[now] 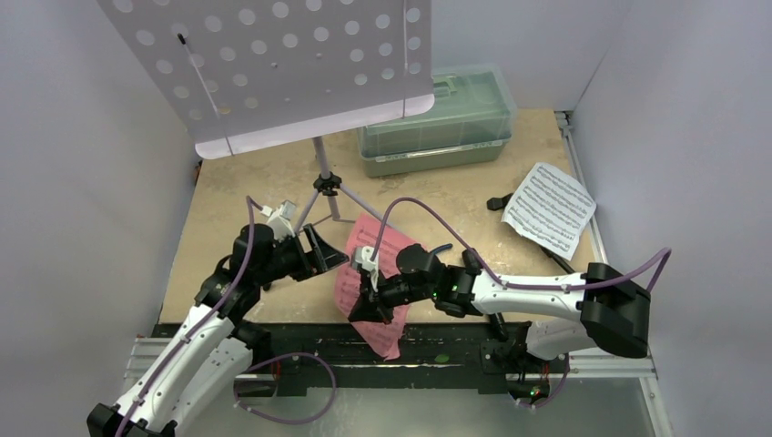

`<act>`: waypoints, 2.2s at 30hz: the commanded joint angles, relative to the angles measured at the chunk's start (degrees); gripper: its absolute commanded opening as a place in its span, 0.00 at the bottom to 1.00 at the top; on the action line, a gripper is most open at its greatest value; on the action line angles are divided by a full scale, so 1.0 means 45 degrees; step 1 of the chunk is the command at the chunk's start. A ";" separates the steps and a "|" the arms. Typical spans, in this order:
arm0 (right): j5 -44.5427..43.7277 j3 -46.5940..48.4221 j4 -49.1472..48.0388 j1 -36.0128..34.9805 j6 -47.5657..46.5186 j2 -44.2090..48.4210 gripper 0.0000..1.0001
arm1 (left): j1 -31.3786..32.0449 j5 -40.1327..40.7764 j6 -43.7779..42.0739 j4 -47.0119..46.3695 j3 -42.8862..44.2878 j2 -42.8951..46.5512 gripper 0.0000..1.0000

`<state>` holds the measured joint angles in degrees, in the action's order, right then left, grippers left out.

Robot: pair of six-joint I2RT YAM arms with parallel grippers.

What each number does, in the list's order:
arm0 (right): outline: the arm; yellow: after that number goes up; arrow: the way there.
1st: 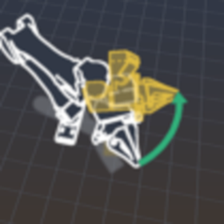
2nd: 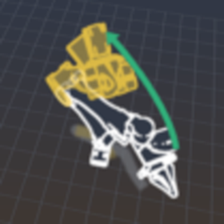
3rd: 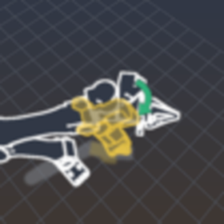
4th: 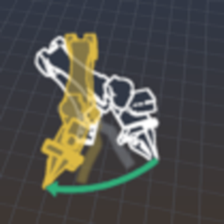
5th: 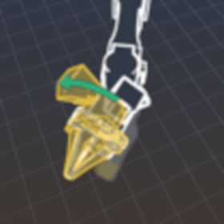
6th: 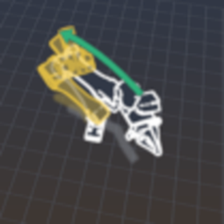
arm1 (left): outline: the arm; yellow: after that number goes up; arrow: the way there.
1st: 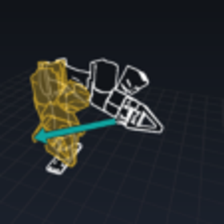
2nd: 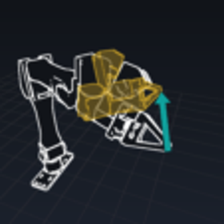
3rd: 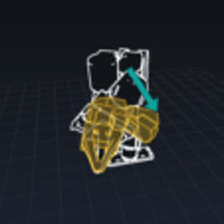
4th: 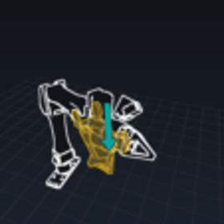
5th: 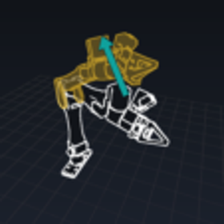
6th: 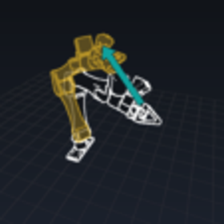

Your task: Set up the instrument practice props

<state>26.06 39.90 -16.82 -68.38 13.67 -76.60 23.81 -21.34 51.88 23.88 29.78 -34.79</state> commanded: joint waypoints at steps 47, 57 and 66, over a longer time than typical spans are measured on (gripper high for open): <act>-0.1396 0.0540 -0.0236 -0.0391 -0.0401 0.0620 0.30 | 0.1075 0.1940 0.5670 -0.0211 -0.0867 -0.1699 0.15; -0.5137 0.0664 0.1675 -0.0391 -0.0619 0.4949 0.99 | 0.1075 0.1956 0.0040 0.3966 0.2600 -0.0436 0.00; -0.7212 0.0649 0.1509 -0.0175 0.1464 0.6681 0.99 | 0.1075 -0.0302 -0.4989 0.3975 0.5836 0.0350 0.00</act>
<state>-3.60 41.54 -10.11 -69.69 14.59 -46.28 28.53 -15.07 43.00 42.81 51.20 -33.69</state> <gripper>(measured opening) 0.987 0.003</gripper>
